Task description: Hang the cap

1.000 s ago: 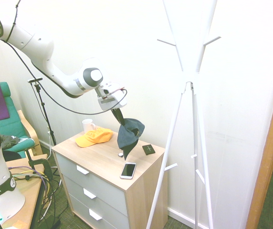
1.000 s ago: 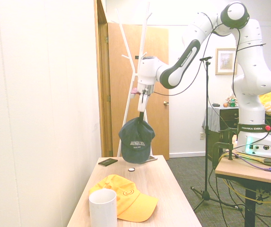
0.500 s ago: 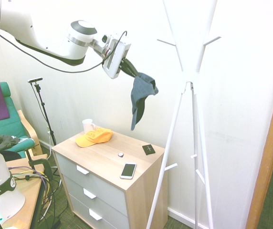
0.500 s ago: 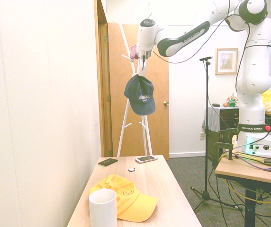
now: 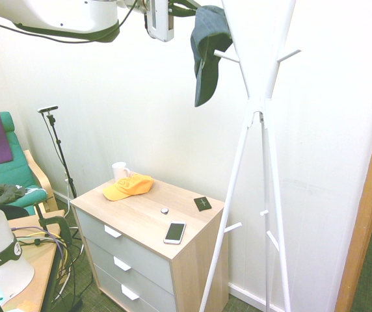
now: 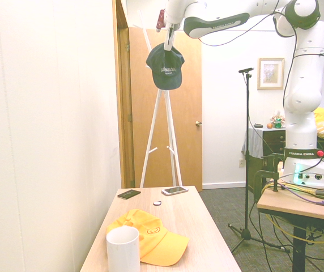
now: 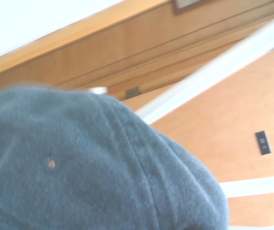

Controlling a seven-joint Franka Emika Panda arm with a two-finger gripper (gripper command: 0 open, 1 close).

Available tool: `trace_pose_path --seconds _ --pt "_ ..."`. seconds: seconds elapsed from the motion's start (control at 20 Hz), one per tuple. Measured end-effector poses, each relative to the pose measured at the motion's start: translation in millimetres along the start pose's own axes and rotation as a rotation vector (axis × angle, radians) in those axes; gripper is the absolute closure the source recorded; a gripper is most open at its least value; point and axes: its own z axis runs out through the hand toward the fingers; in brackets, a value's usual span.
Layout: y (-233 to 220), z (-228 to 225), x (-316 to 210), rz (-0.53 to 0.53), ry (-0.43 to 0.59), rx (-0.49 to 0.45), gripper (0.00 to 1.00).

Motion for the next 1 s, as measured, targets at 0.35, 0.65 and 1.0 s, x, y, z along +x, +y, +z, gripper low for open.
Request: trace_pose_path --seconds 0.35,0.65,1.0 --pt "-2.4 28.8 -23.4 0.006 -0.125 0.005 0.00" --pt "-13.1 45.0 -54.6 -0.012 -0.172 -0.004 0.00" --pt "-2.1 56.3 -63.9 -0.005 -0.174 -0.004 0.00"
